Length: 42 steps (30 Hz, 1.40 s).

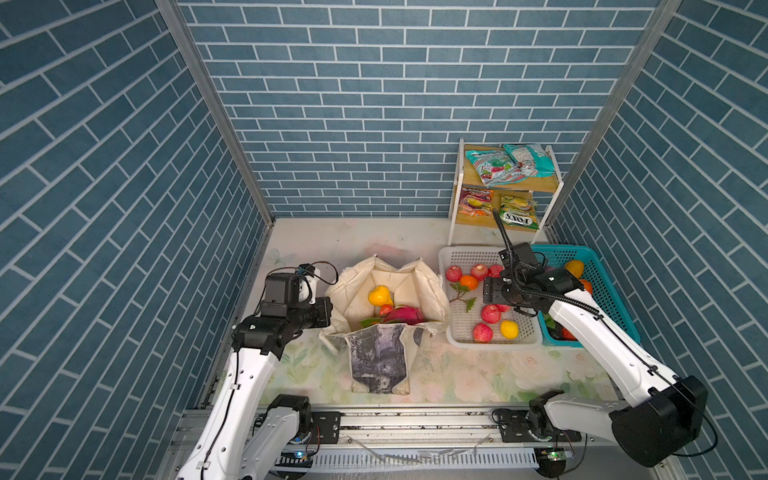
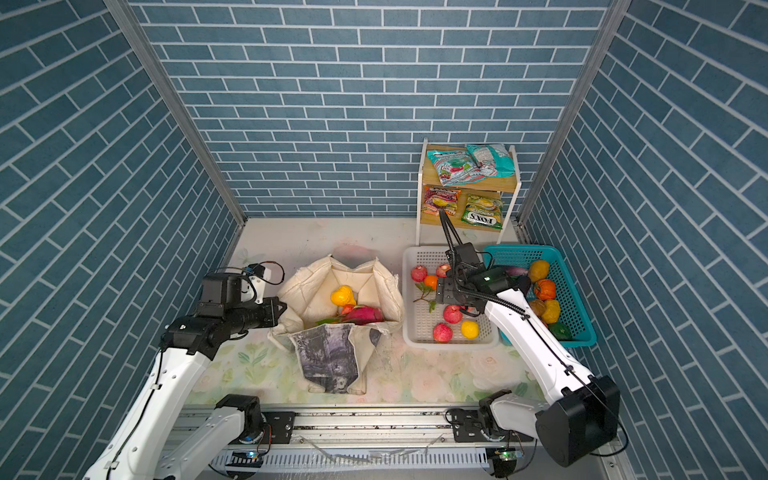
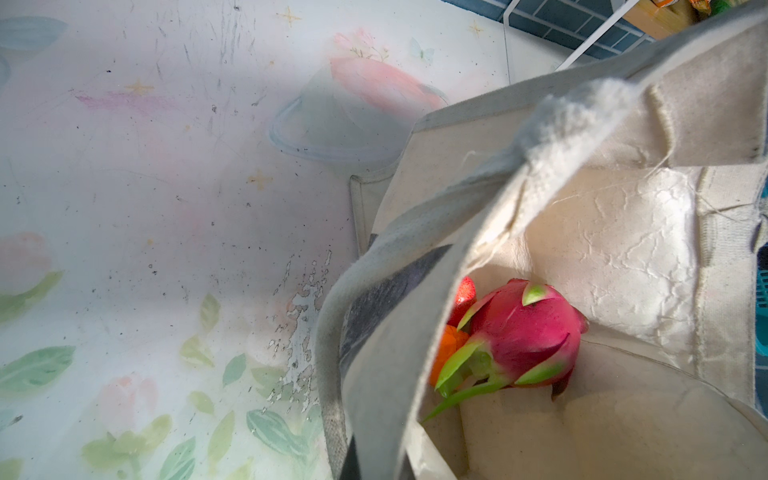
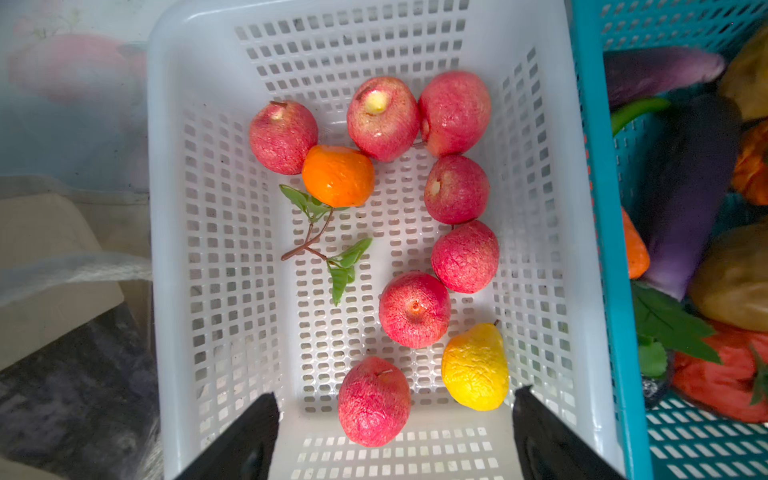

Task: Place the food into the grocery bag and tie it
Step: 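Move the right gripper over the white basket above a red apple, then lower the right gripper and grasp a red apple in the white basket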

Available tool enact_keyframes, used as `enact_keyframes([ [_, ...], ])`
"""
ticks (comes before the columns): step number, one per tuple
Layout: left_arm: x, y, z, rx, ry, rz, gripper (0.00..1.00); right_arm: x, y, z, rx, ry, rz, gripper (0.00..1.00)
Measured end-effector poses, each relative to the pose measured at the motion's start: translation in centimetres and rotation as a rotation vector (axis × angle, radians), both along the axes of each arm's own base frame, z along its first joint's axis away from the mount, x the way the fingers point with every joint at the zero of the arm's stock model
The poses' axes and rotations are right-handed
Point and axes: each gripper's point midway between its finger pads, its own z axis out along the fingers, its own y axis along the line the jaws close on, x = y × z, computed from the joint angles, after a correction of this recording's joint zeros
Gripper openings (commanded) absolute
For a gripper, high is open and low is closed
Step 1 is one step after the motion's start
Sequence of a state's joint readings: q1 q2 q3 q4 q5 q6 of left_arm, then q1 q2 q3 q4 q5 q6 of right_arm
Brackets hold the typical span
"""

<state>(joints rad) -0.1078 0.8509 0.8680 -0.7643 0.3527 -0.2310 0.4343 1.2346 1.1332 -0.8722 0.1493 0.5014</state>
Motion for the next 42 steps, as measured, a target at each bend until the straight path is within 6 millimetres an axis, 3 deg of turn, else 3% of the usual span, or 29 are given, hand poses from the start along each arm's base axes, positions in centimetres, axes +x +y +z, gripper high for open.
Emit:
enact_keyframes([
  [20, 0.0, 0.0, 0.0, 0.000, 0.000, 0.000, 0.00, 0.7, -0.5, -6.0, 0.063, 0.143, -0.173, 0.81],
  [42, 0.0, 0.0, 0.0, 0.000, 0.000, 0.000, 0.00, 1.6, -0.9, -9.7, 0.045, 0.192, -0.243, 0.85],
])
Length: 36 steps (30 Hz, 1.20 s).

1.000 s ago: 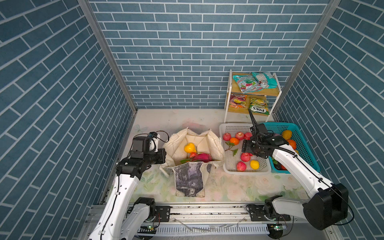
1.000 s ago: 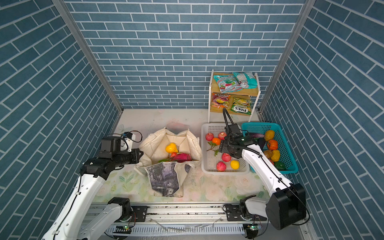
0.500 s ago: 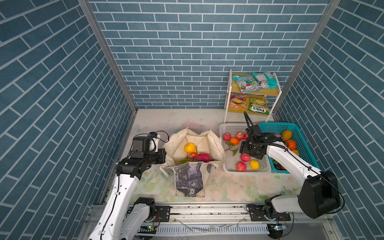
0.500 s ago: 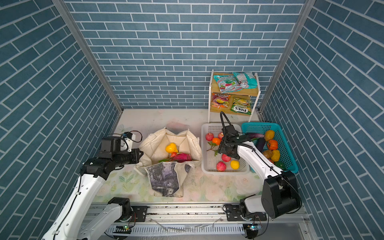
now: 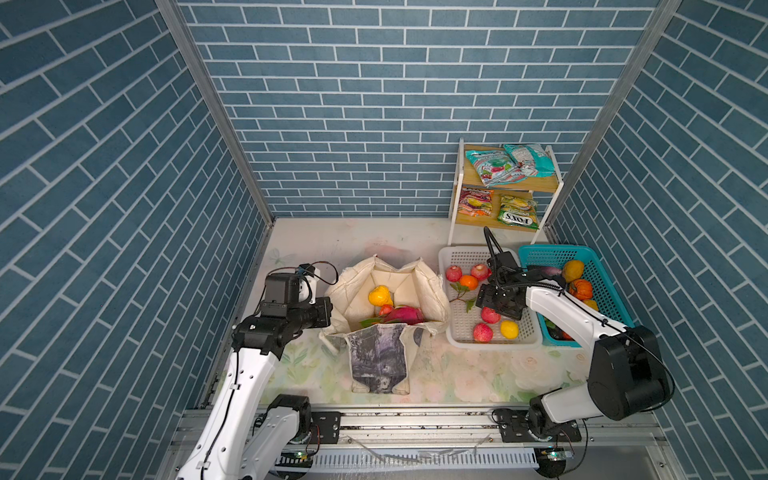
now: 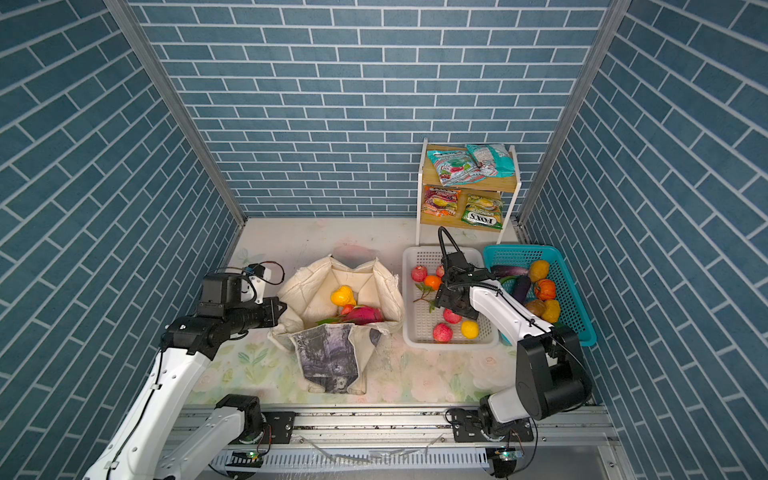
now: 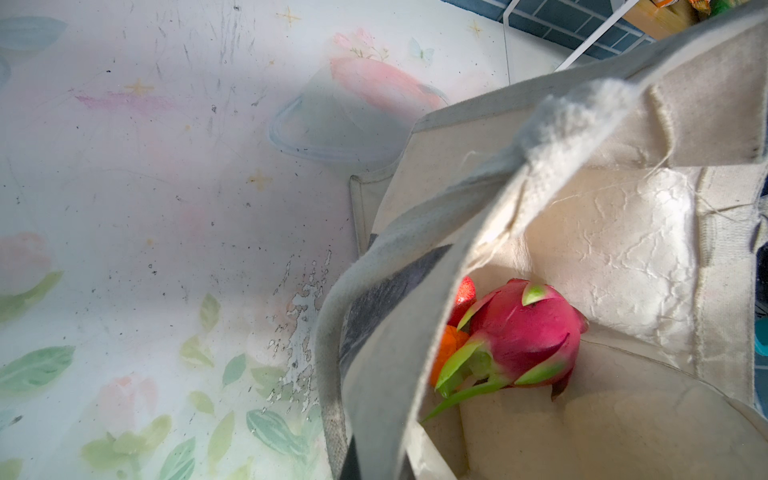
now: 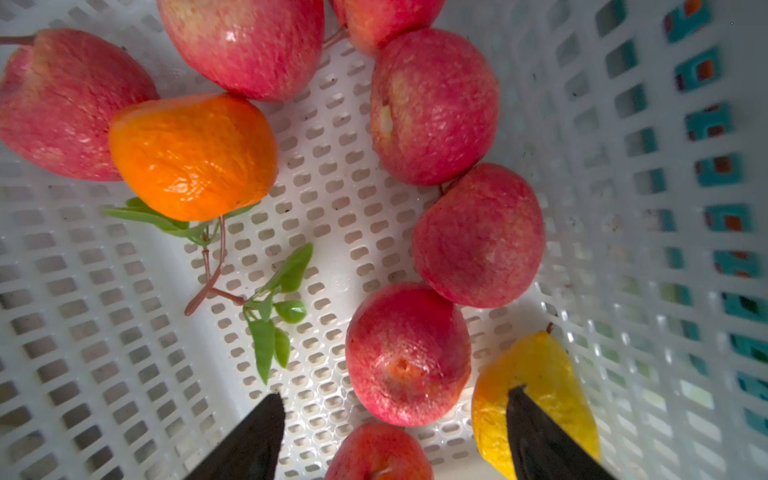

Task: Place the food into the grocery bag and tie it
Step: 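Lower the right gripper and grasp a red apple in the white basket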

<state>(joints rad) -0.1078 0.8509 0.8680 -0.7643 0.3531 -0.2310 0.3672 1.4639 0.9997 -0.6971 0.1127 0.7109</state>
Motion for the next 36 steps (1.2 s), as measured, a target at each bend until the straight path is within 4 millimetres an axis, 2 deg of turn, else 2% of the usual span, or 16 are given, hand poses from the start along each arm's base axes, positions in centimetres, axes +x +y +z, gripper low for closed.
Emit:
enact_keyframes([
  [22, 0.0, 0.0, 0.0, 0.000, 0.000, 0.000, 0.00, 0.3, -0.4, -3.6, -0.020, 0.061, -0.023, 0.80],
  [27, 0.0, 0.0, 0.0, 0.000, 0.000, 0.000, 0.00, 0.6, -0.3, -4.1, -0.011, 0.067, -0.028, 0.75],
  [36, 0.0, 0.0, 0.0, 0.000, 0.000, 0.000, 0.00, 0.9, -0.4, -4.1, 0.008, 0.060, -0.044, 0.59],
])
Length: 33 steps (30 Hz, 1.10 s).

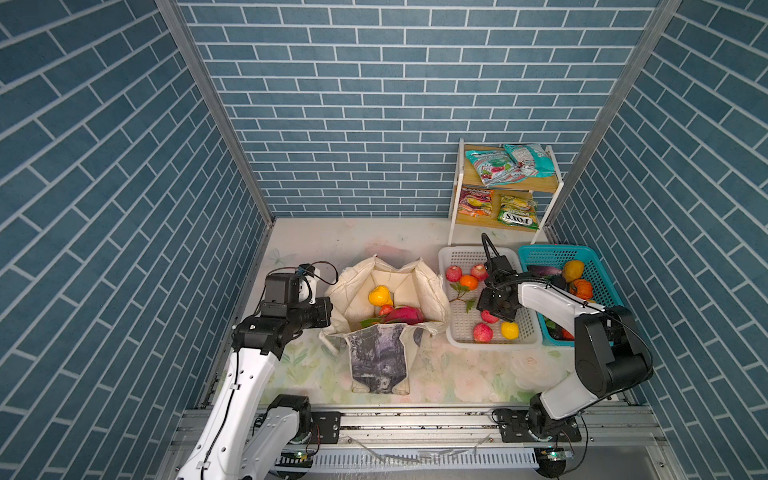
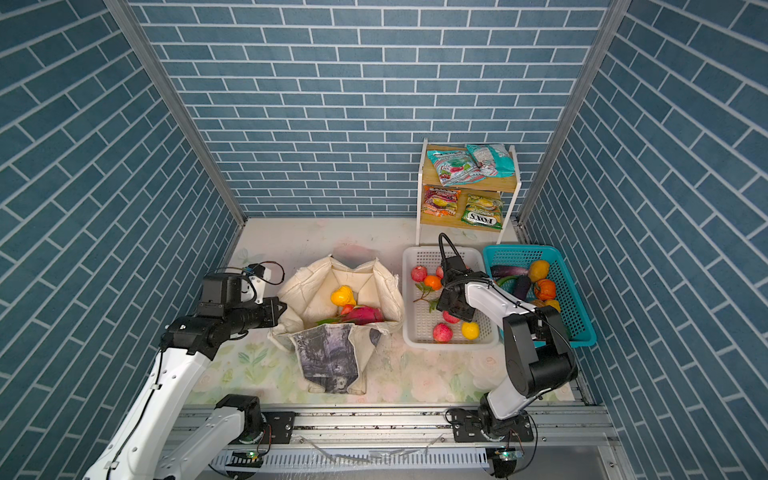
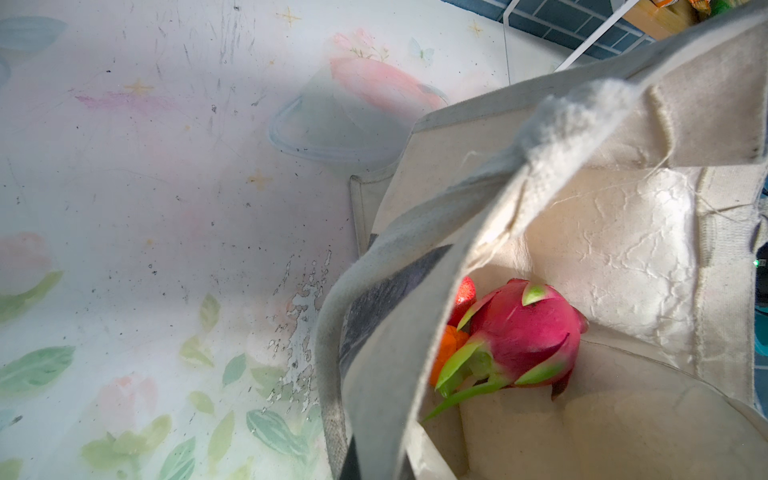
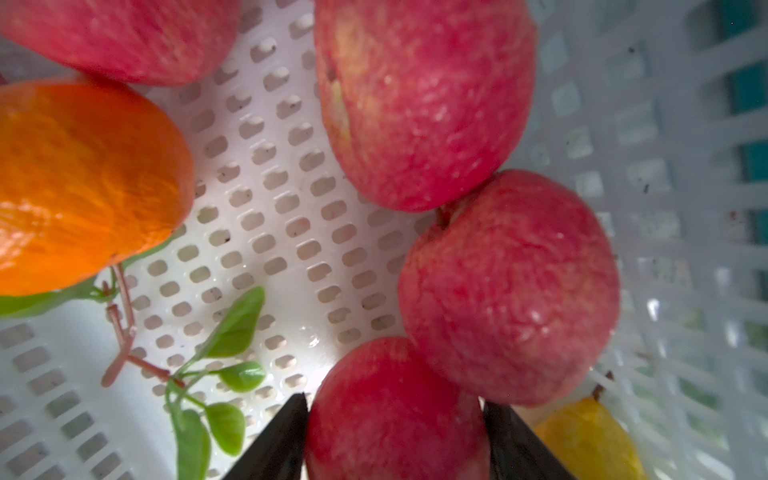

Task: Place the food into the grocery bag and tie it
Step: 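Lower the right gripper and grasp a red apple in the white basket, then lift the red apple and carry it into the tote bag with the right gripper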

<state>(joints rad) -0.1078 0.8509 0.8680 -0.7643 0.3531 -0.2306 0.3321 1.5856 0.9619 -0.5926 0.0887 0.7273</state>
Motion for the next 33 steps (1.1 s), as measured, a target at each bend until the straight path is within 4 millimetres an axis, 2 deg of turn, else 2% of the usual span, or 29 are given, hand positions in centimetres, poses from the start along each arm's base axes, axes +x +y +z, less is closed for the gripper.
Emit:
enact_keyframes([
  [3, 0.0, 0.0, 0.0, 0.000, 0.000, 0.000, 0.00, -0.1, 0.0, 0.0, 0.009, -0.001, -0.004, 0.53],
  [8, 0.0, 0.0, 0.0, 0.000, 0.000, 0.000, 0.00, -0.3, 0.0, 0.4, 0.028, -0.009, -0.005, 0.51],
  [11, 0.0, 0.0, 0.0, 0.000, -0.001, 0.000, 0.00, -0.3, 0.2, 1.5, 0.048, -0.036, -0.002, 0.50],
  [14, 0.0, 0.0, 0.0, -0.001, -0.001, 0.000, 0.00, -0.3, 0.3, 3.6, 0.075, -0.089, 0.002, 0.48],
  [18, 0.0, 0.0, 0.0, -0.001, -0.001, 0.000, 0.00, -0.3, 0.6, 7.8, 0.127, -0.198, 0.011, 0.47],
  [26, 0.0, 0.0, 0.0, -0.003, 0.000, -0.002, 0.00, -0.2, 2.5, 18.8, 0.237, -0.444, 0.074, 0.46],
  [30, 0.0, 0.0, 0.0, -0.003, 0.000, -0.002, 0.00, -1.4, 6.1, 24.1, 0.299, -0.553, 0.202, 0.46],
  [33, 0.0, 0.0, 0.0, -0.003, 0.000, -0.002, 0.00, -2.7, 9.6, 26.6, 0.338, -0.594, 0.326, 0.46],
])
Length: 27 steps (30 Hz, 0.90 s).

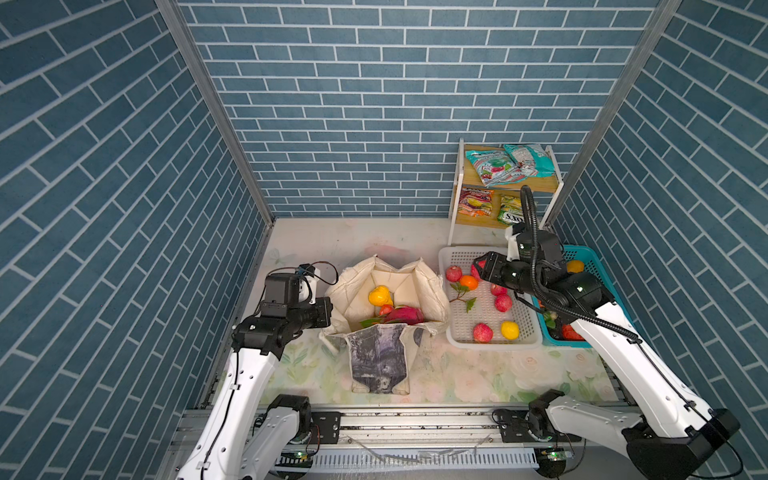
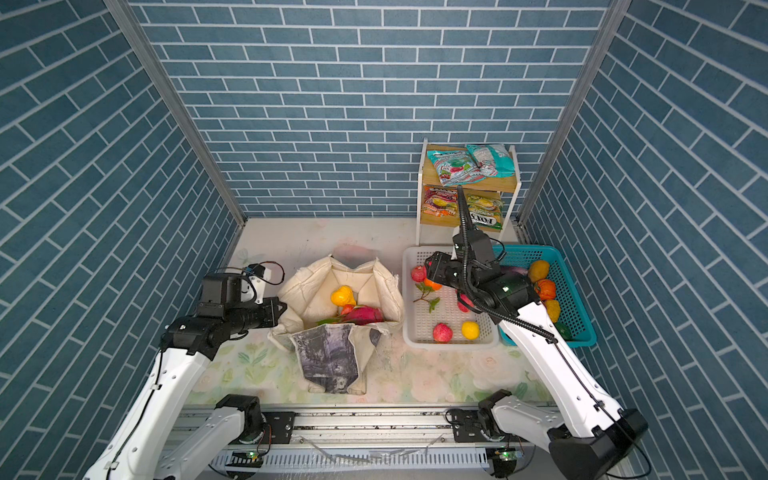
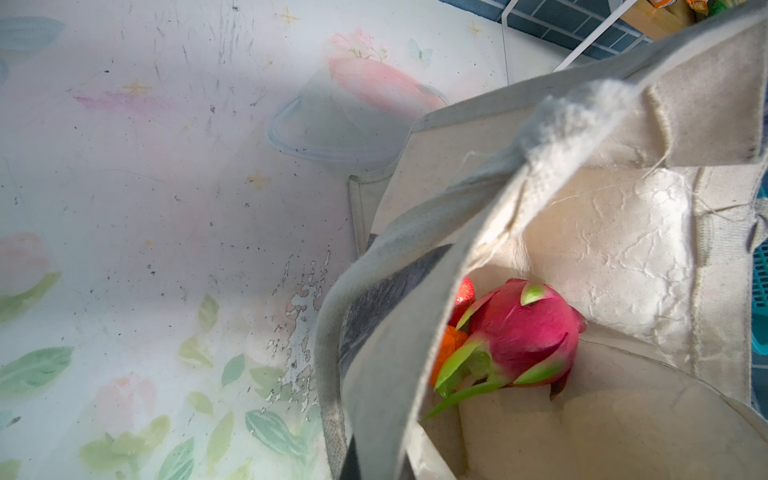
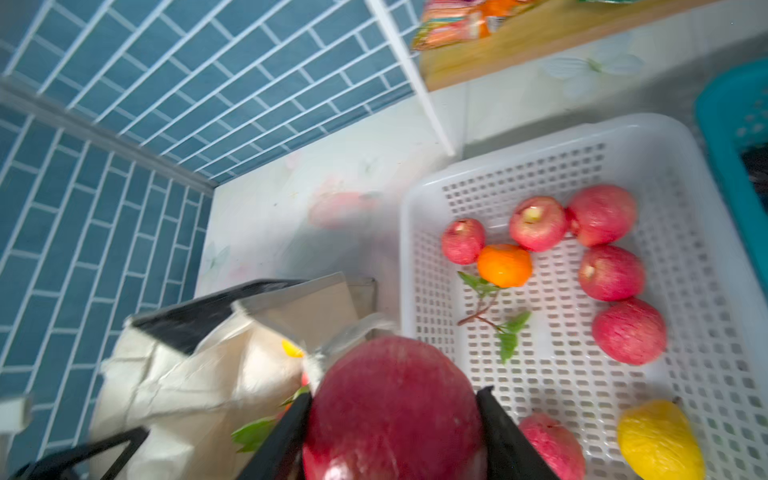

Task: Place the food into the grocery bag and tie it
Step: 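Lift the red apple and carry it into the tote bag with the right gripper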

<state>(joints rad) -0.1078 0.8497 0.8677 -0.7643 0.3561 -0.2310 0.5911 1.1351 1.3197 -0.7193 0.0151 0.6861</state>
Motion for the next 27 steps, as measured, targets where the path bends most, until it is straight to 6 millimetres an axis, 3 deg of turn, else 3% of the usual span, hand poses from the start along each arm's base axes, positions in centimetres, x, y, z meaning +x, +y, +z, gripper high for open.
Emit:
enact_keyframes([
  [3, 0.0, 0.0, 0.0, 0.000, 0.000, 0.000, 0.00, -1.2, 3.8, 1.1, -0.014, -0.028, 0.126, 0.46],
  [6, 0.0, 0.0, 0.0, 0.000, 0.000, 0.000, 0.00, -2.2, 7.8, 0.8, -0.050, -0.031, 0.247, 0.46],
  [10, 0.0, 0.0, 0.0, 0.000, 0.000, 0.000, 0.00, -3.1, 12.9, -1.3, -0.136, -0.004, 0.388, 0.46],
  [14, 0.0, 0.0, 0.0, 0.000, 0.000, 0.000, 0.00, -3.9, 16.5, -4.4, -0.233, 0.037, 0.490, 0.46],
  [21, 0.0, 0.0, 0.0, 0.000, 0.000, 0.000, 0.00, -5.1, 18.7, -9.0, -0.359, 0.110, 0.582, 0.46],
  [27, 0.0, 0.0, 0.1, -0.001, -0.003, 0.000, 0.00, -5.0, 18.6, -10.0, -0.390, 0.121, 0.593, 0.47],
])
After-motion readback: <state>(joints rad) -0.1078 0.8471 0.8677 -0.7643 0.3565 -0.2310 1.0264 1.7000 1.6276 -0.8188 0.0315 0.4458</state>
